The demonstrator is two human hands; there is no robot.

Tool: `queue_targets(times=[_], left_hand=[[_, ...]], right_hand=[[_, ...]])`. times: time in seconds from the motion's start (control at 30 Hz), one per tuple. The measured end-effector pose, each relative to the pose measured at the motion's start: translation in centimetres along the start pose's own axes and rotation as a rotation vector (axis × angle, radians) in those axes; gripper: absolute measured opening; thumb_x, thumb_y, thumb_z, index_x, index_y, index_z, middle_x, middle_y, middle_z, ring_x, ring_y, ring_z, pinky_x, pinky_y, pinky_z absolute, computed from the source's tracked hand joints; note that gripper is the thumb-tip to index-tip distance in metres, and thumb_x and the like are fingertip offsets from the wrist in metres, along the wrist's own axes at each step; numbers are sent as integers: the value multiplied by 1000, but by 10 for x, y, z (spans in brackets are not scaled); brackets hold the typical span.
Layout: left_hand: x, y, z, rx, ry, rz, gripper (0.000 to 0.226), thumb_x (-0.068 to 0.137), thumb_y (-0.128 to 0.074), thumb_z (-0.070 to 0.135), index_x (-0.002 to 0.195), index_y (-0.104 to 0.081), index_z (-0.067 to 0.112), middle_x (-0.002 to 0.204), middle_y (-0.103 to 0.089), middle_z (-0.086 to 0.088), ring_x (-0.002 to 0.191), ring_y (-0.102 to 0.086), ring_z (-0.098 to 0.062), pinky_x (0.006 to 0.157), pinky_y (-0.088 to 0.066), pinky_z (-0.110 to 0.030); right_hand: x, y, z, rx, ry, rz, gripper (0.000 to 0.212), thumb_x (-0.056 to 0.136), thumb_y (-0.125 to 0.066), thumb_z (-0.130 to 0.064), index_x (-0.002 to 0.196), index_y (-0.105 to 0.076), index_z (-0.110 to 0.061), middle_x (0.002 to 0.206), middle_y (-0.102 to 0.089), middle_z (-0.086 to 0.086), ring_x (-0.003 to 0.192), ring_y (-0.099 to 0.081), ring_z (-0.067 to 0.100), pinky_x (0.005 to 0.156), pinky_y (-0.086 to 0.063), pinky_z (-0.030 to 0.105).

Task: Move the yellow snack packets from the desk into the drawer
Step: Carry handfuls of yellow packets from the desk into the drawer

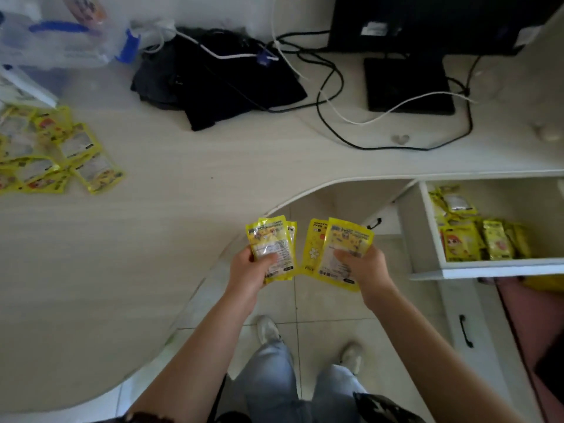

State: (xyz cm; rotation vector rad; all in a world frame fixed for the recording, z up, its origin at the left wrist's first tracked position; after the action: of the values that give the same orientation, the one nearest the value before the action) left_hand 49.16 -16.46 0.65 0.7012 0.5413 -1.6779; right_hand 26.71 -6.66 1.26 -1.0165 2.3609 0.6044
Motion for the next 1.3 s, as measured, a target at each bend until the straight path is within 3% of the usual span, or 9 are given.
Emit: queue_targets(times=[0.13, 0.23, 0.33, 0.47, 0.73, 0.83, 0.97, 1.13, 1.3], left_hand=[[-20, -57, -16, 61, -12, -46, 14, 82, -69, 7, 91, -67, 18, 83, -75, 3, 66, -71, -9, 58, -54, -24], [-41, -103, -33, 97, -24, -75, 15, 82, -69, 9, 95, -67, 17, 91, -75, -2, 76, -70, -18, 67, -51, -28], [-60, -149, -53, 106, -29, -81, 14, 82, -70, 10, 94, -67, 16, 90, -74, -1, 77, -69, -16, 62, -47, -25], [-79, -211, -83, 137, 0, -89, 11, 83, -70, 11, 89, -66, 19, 85, -74, 4, 68, -68, -8, 52, -46, -21], [-98, -311, -109, 153, 0, -135, 13, 80, -72, 8, 89, -68, 16, 90, -75, -3, 77, -71, -18, 60, -51, -25], [-92, -344, -105, 192, -2, -164, 15, 80, -73, 10, 92, -68, 16, 96, -75, -6, 89, -71, -25, 77, -53, -35], [-73, -390, -92, 230, -2, -188, 18, 79, -75, 16, 95, -68, 17, 97, -75, -3, 93, -71, -24, 76, -52, -32], [-42, -445, -71, 275, 3, -210, 18, 81, -75, 19, 97, -68, 17, 99, -74, -4, 95, -70, -26, 89, -55, -48], [-6, -490, -60, 355, 6, -203, 15, 81, -75, 24, 93, -66, 21, 95, -72, 3, 90, -67, -15, 76, -49, -32]], right_hand=[[-4, 70, 22, 63, -11, 67, 18, 75, -75, -7, 79, -68, -23, 80, -73, -1, 72, -71, 15, 52, -53, 23], [-5, 123, 38, 93, -6, 93, 17, 75, -75, -7, 82, -69, -21, 82, -73, 0, 76, -71, 18, 59, -56, 29], [-6, 174, 56, 118, -32, 99, 19, 76, -74, -6, 91, -70, -18, 89, -74, 6, 80, -71, 23, 68, -60, 38], [-3, 240, 76, 151, -58, 122, 22, 76, -74, -6, 96, -69, -15, 87, -73, 5, 79, -71, 22, 63, -58, 33], [11, 343, 94, 198, -73, 181, 21, 76, -74, -8, 95, -70, -15, 89, -74, 6, 79, -72, 22, 64, -59, 34], [23, 370, 89, 235, -75, 207, 19, 76, -74, -7, 93, -71, -15, 89, -74, 10, 75, -71, 22, 61, -58, 33], [52, 409, 65, 255, -40, 256, 19, 78, -72, -4, 94, -71, -13, 93, -72, 15, 81, -69, 28, 75, -58, 45], [105, 447, 28, 225, -18, 280, 16, 79, -72, -7, 93, -70, -15, 94, -72, 14, 85, -70, 29, 78, -58, 48], [167, 468, 12, 174, -76, 252, 19, 79, -74, -11, 97, -70, -15, 95, -73, 12, 85, -71, 29, 77, -59, 46]])
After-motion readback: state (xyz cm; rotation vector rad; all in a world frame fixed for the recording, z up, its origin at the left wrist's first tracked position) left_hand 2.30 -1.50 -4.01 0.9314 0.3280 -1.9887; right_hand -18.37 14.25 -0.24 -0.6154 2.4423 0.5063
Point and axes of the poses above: each hand's wrist, its own x-axis towards the middle knuckle, its own y-axis out of the back of the hand, z = x × y, the point moved 7 cm from there along x, towards the middle knuckle
